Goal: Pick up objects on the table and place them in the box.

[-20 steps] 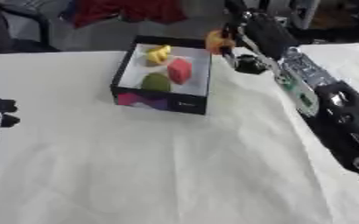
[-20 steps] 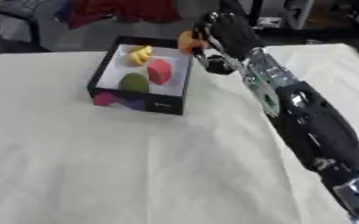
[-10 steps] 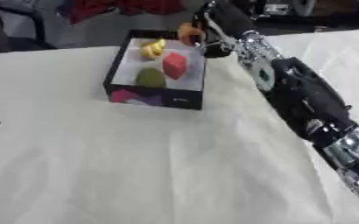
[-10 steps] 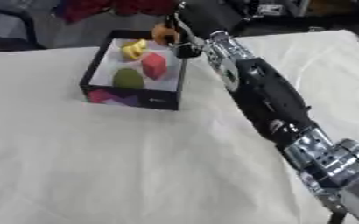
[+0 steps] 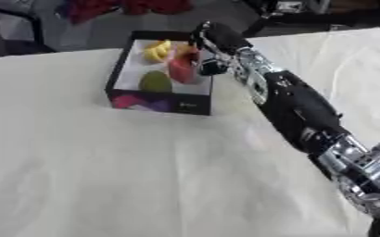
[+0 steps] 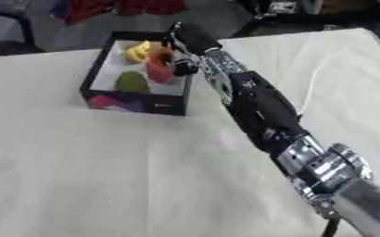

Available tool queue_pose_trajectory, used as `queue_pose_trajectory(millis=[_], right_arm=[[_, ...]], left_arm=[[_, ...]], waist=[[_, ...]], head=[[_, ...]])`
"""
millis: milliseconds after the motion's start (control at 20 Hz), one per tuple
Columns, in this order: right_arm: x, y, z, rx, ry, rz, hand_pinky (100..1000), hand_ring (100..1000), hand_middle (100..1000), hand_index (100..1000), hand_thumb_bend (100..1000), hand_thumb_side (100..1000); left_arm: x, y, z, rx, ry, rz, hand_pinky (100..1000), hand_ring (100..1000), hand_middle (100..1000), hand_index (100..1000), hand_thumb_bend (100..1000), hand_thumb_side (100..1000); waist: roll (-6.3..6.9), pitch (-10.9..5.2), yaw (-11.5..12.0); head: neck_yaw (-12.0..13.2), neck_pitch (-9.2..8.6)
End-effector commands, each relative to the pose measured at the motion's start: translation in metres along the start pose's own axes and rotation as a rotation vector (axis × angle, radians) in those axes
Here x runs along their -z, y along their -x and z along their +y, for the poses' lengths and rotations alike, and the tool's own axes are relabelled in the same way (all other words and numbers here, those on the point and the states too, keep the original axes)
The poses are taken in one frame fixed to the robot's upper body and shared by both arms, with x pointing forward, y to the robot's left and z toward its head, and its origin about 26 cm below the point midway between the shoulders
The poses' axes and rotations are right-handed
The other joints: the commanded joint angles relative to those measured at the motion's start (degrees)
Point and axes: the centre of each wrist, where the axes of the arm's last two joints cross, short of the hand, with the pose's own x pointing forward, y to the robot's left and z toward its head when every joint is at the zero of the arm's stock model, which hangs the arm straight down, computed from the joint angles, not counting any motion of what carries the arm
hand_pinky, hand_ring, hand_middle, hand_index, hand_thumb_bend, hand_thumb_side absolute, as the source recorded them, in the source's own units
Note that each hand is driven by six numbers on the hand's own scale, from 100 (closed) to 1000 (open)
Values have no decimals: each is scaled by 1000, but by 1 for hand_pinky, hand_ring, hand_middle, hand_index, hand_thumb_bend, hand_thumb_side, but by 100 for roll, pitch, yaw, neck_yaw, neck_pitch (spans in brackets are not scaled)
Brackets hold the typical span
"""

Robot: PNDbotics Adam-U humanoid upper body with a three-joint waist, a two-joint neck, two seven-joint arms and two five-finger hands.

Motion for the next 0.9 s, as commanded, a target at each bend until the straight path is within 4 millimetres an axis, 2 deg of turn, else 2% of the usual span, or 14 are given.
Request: queue_pose_trajectory(millis=[50,200,300,450,500,550,700,900], right_arm=[[7,0,-22,-8,79,13,762,572,490,888,100,673],[6,0,-27,32,111,26,761,572,498,899,100,739],[3,0,-31,76,117,31,758,562,489,887,100,739],[-5,1,-44,188,141,3,756,545,474,836,100,663],[-10,0,-51,241,154,-26,757,545,474,828,100,697],[-16,-1,-59,293,166,-54,759,545,475,816,100,584],[-47,-6,-78,463,207,-137,757,539,472,785,100,502],[-100,-8,-83,676,236,-132,750,529,463,753,100,519]], left_arm=[[3,-6,4,7,-6,-25,664,567,598,719,174,858],[2,-5,3,5,-8,-20,662,567,597,718,175,859],[1,-4,3,6,-9,-13,662,567,597,718,173,861],[-1,-2,6,12,-23,-3,660,565,594,715,167,861],[-2,-1,8,16,-32,3,659,564,593,714,155,857],[-3,0,9,20,-41,8,658,563,591,712,163,860],[-6,3,14,34,-69,31,656,563,592,711,155,863],[-12,9,18,48,-98,61,654,564,594,709,144,862]], waist=[[36,14,-5],[1,14,-37],[-25,6,-75],[-83,-20,-179],[-123,-30,-237],[-157,-39,-284],[-288,-74,-442],[-402,-155,-599]], head=[[4,-10],[42,-10],[67,-10],[170,-10],[240,-10],[302,-10],[570,-10],[859,-10]])
